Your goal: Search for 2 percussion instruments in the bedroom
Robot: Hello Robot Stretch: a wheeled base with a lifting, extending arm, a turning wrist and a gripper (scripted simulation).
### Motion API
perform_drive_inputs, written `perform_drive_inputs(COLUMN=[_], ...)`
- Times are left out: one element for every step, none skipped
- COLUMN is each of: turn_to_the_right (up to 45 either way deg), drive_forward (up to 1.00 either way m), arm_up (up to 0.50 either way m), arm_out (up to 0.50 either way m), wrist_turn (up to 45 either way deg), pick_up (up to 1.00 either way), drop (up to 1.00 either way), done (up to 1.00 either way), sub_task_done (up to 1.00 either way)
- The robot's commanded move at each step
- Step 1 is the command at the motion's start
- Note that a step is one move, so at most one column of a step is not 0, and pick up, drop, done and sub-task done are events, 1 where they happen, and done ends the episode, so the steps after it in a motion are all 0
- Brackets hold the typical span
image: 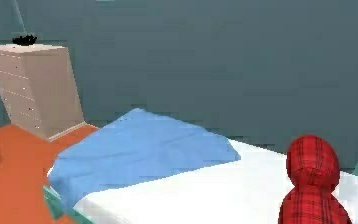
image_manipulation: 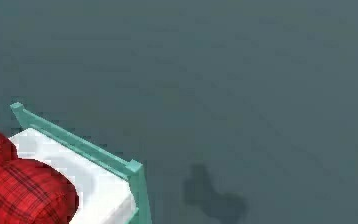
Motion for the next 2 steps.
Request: perform_drive_inputs(turn_to_the_right=[-45.0, -45.0], drive_forward=[0.00, 0.00], arm_up=[0.00, 0.00], arm_out=[0.00, 0.00], wrist_turn=[0.0, 0.0], pick_up=[0.00, 0.00], drop=[0.00, 0.00], done=[0.00, 0.00], sub_task_done=[0.00, 0.00])
